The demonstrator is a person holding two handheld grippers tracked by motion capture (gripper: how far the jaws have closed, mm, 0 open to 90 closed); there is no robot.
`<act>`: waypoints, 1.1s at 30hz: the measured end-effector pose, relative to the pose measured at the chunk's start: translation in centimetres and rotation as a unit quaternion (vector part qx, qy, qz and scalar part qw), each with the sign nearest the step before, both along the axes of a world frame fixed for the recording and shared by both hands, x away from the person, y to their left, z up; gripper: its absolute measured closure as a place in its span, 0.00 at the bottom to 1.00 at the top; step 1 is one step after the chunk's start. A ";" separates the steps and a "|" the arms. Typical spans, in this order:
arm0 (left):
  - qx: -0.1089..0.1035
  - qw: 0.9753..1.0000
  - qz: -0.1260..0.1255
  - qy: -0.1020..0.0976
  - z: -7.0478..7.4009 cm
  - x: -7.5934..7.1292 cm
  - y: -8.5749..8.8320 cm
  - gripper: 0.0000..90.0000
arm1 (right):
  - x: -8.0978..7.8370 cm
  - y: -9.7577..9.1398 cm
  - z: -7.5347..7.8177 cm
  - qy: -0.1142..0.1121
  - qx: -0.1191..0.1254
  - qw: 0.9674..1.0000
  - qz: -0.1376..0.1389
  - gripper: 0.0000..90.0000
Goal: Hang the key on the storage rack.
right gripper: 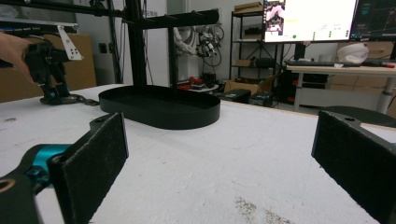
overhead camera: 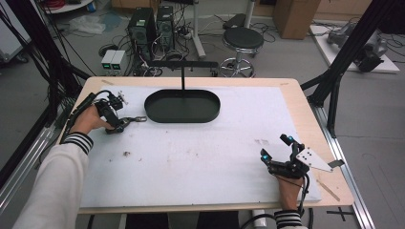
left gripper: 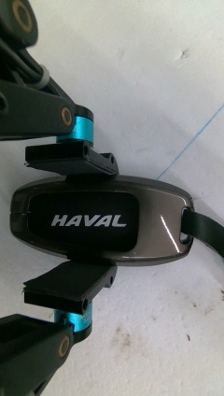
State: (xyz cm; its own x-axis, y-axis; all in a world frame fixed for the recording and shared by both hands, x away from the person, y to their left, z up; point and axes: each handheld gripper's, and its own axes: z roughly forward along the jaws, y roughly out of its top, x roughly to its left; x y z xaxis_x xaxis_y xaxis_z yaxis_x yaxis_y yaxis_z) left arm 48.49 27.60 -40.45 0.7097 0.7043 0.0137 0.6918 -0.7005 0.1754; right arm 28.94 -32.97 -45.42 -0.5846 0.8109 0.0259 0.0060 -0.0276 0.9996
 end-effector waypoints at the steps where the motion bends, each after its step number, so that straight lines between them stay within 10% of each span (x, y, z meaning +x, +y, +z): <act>1: -0.003 1.000 0.009 0.003 0.0 0.0 0.0 0.54 | 0.0 0.0 0.0 -0.002 -0.001 1.000 0.000 0.03; 10: 0.011 1.000 -0.002 -0.007 0.2 -0.3 -0.2 0.54 | 0.0 0.0 0.0 -0.002 0.000 1.000 0.000 0.03; 20: -0.051 0.998 0.019 -0.042 2.0 -1.7 0.8 0.54 | 0.0 0.0 0.0 -0.001 -0.002 1.000 0.000 0.03; 33: -0.140 0.983 0.054 -0.101 5.6 -3.6 1.1 0.54 | 0.0 0.0 0.0 -0.002 -0.005 1.000 0.000 0.03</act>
